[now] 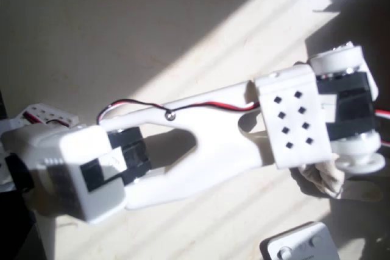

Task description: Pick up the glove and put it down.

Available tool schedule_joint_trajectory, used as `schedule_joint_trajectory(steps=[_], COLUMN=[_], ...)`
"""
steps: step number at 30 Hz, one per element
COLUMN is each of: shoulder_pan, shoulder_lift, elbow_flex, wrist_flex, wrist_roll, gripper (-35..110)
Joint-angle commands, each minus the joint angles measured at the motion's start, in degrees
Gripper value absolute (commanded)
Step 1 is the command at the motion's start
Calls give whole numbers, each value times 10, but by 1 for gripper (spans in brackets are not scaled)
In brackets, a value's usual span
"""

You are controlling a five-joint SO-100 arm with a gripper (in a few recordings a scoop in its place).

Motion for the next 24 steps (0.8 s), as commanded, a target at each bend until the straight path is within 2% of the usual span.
schedule_joint_trajectory(steps=[1,8,19,24], shoulder_pan=[-2,-8,-2,-2], shoulder_lift=[69,219,378,479], elbow_flex=[19,174,223,352], wrist_flex=[-5,-5,1,-4], wrist_roll=[-4,-4,-4,-4], gripper=[1,1,1,1])
